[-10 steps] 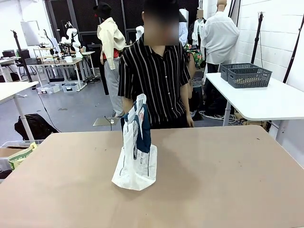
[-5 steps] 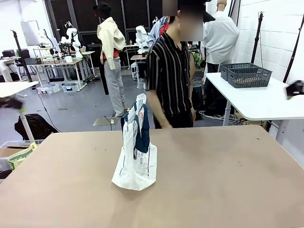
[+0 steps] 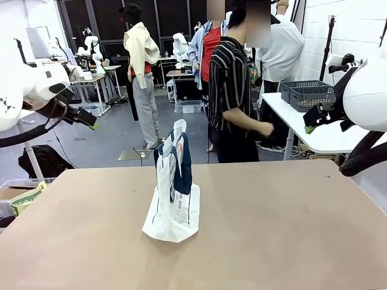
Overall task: Transfer purchased items from the store into the shopping bag.
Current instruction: Open the Reusable shopping bag in the center of the table.
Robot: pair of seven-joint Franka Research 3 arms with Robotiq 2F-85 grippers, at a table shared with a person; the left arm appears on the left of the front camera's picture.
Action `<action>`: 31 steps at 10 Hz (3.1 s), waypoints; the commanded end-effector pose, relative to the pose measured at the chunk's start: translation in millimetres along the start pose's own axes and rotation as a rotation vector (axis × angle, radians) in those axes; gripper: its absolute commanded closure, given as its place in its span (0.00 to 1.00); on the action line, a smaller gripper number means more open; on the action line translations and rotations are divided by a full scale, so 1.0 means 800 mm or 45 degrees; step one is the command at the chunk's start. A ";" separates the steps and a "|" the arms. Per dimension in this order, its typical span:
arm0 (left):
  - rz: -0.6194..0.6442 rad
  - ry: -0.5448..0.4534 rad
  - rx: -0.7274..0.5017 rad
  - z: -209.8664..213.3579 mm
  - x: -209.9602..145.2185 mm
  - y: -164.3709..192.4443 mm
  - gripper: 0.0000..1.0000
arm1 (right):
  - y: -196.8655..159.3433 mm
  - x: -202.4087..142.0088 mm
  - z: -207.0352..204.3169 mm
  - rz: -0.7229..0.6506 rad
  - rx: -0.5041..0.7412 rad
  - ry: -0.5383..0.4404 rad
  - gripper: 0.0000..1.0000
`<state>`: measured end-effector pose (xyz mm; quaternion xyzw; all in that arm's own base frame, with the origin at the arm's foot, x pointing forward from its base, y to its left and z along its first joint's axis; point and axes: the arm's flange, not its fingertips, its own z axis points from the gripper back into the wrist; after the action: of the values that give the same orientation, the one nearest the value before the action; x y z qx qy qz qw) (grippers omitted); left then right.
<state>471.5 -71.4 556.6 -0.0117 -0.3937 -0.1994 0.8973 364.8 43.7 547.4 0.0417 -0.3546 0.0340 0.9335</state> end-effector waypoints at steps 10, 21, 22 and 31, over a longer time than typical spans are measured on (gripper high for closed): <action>-0.151 -0.047 -0.298 -0.075 0.090 -0.113 0.00 | 0.190 0.021 -0.030 -0.074 0.400 0.287 0.00; -0.266 0.102 -0.463 -0.178 0.158 -0.202 0.00 | 0.366 0.073 -0.150 -0.255 0.510 0.529 0.00; -0.255 0.121 -0.466 -0.181 0.155 -0.201 0.00 | 0.370 0.072 -0.156 -0.252 0.511 0.547 0.00; -0.215 0.226 -0.434 -0.192 0.141 -0.193 0.67 | 0.381 0.064 -0.179 -0.177 0.474 0.585 0.51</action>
<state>588.9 -280.6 503.4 -0.1186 -0.2820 -0.3421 0.8885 464.3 359.4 489.9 0.2354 -0.1201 0.0396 0.9636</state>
